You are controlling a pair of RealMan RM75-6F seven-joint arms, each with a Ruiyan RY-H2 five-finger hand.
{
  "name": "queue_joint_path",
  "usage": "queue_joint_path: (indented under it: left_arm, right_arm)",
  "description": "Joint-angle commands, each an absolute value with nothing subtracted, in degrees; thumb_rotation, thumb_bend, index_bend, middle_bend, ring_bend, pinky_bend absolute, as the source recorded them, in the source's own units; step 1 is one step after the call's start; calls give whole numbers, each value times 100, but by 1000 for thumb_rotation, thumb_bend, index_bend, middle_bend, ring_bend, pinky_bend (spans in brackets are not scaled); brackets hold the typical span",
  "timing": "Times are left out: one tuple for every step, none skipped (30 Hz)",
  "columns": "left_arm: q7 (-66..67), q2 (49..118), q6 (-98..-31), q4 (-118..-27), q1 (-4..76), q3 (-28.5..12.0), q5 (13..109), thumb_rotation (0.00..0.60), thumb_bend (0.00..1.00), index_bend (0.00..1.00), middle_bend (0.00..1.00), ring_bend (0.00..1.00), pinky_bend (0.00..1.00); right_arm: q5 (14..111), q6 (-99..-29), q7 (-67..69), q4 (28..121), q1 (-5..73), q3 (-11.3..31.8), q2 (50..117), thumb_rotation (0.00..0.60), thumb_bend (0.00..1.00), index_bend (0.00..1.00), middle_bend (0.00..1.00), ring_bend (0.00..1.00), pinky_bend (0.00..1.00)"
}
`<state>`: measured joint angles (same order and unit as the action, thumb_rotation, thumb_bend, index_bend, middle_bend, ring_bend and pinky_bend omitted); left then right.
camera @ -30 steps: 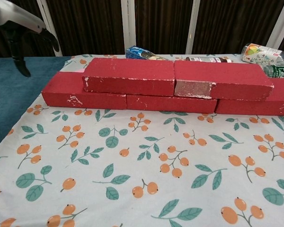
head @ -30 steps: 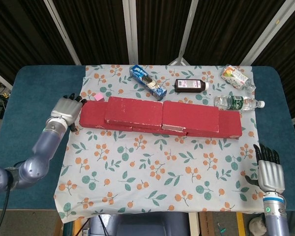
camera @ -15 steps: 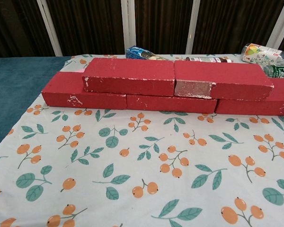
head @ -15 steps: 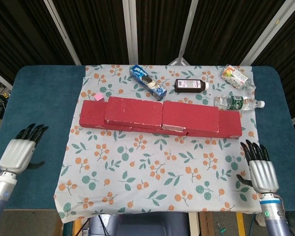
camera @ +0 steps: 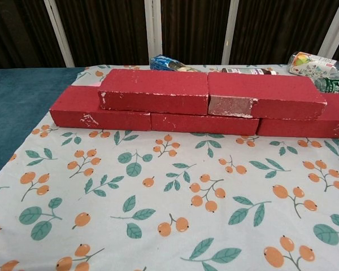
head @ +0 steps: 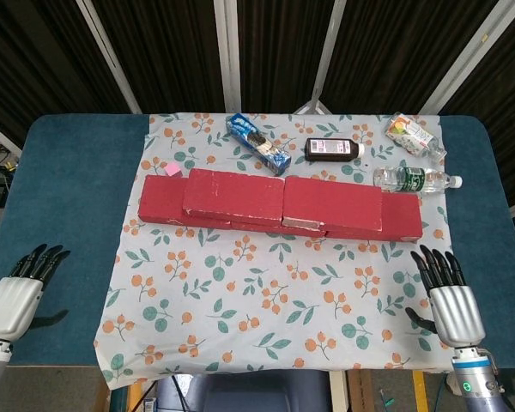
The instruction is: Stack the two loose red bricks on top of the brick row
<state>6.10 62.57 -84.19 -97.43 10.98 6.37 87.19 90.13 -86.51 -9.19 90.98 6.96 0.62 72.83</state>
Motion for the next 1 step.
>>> queue_joint_path:
  left_arm:
    - [620,6256,-8522,-9737,1036,636,8811,600,0,122,71,0,136]
  right_arm:
    - [9019,-8680,-914,9117,676,72,7289,600,202,0,0,0,0]
